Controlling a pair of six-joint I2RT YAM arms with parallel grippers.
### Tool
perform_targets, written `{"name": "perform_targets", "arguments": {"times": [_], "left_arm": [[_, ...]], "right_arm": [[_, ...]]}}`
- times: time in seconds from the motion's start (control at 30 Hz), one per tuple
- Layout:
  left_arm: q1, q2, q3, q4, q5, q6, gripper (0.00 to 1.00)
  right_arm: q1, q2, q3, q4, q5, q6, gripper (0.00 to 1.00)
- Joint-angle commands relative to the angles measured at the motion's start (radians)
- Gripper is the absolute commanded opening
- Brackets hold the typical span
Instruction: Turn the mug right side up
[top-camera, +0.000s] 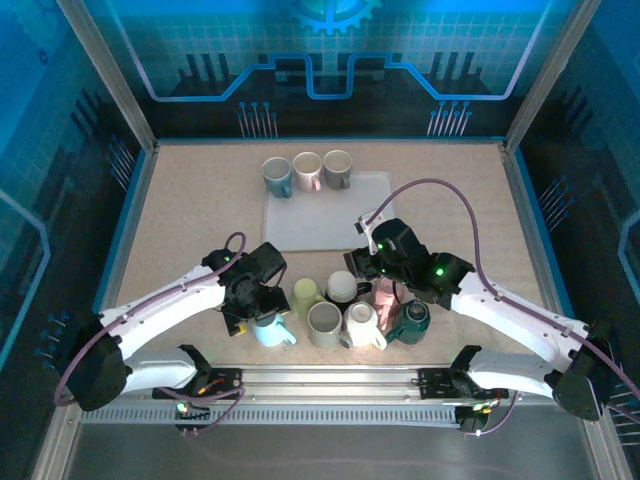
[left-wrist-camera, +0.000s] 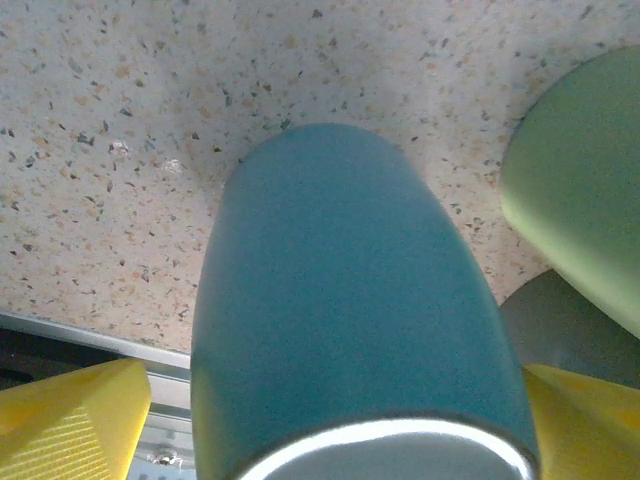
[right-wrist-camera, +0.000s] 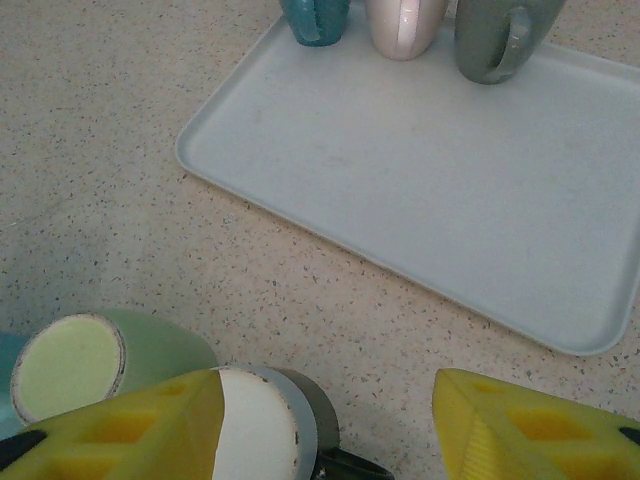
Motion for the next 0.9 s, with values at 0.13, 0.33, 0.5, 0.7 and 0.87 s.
{"name": "perform_targets", "arguments": {"times": [0.13, 0.33, 0.5, 0.7, 0.87], "left_arm": [[0.019, 0.021, -0.044, 0.032, 0.07, -0.005, 0.89], [0.037, 0.046, -0.068, 0.038, 0.09, 0.012, 0.88], [0.043, 0.003, -0.039, 0.007, 0.034, 0.042, 0.68], [0.043, -0.098, 0.062, -0.113, -0.11, 0.102, 0.59], [0.042, -0.195, 0.115, -0.113, -0.162, 0.177, 0.56]], "right_arm": [[-0.012, 0.009, -0.006, 0.021, 0.016, 0.008, 0.59], [-0.014, 0.022, -0.015, 0.032, 0.016, 0.011, 0.58], [-0.015, 0.02, -0.01, 0.026, 0.017, 0.012, 0.58], [-0.015, 0.012, 0.009, 0.016, 0.012, 0.011, 0.58], [-0.013, 0.006, 0.02, 0.046, -0.034, 0.018, 0.58]]}}
